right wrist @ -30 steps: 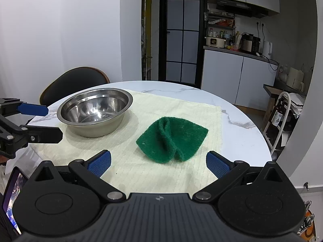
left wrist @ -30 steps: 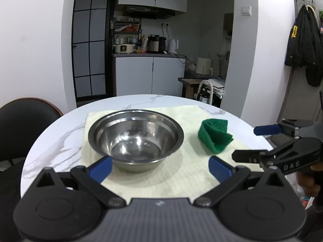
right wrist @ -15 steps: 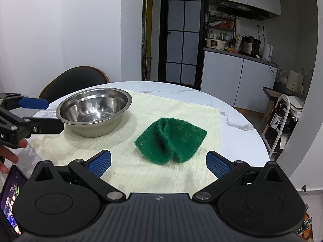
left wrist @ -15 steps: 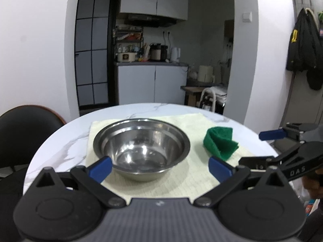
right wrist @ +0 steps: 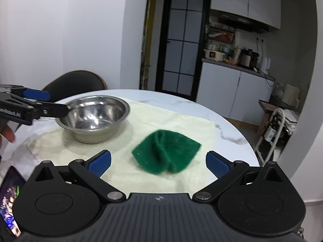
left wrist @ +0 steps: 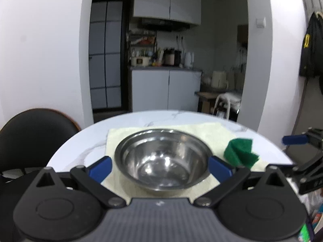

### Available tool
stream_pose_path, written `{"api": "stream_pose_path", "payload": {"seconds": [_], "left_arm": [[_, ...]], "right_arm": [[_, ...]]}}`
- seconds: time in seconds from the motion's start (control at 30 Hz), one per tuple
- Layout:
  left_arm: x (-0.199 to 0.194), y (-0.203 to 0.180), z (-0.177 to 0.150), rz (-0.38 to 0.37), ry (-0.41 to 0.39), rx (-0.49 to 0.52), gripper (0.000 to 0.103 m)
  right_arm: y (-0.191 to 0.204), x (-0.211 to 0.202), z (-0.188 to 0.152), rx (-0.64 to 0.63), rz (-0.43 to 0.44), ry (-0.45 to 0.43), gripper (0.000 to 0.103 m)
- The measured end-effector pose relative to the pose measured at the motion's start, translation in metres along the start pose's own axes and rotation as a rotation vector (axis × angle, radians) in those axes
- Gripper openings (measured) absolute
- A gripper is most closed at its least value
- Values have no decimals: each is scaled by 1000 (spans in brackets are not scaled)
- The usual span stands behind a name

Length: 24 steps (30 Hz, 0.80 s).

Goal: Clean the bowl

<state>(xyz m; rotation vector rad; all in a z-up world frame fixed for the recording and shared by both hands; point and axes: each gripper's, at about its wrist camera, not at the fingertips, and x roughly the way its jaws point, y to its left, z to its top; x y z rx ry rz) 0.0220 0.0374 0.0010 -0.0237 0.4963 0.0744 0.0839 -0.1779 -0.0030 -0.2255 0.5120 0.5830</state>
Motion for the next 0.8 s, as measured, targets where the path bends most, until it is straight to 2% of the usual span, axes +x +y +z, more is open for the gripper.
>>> {"api": "stream_pose_path", "payload": {"seconds": [0.27, 0.37, 0.4, 0.6, 0.73, 0.8], "left_arm": [[6, 14, 0, -10, 94, -40, 103], [7, 15, 5, -16, 96, -35, 103], [8, 16, 7, -20, 96, -30, 103], [27, 22, 26, -43, 133, 42, 103], [42, 26, 33, -33, 137, 95, 103], [48, 33, 30, -38, 131, 81, 103]], "right_arm": [[3, -2, 13, -52, 44, -4, 102], [5, -3, 18, -74, 61, -6, 94], [5, -3, 19, -81, 67, -7, 91], [-1, 6, 33, -161, 114, 30, 91], [-10, 19, 33, -155, 123, 13, 90], [-15, 25, 33, -150, 128, 4, 86]]}}
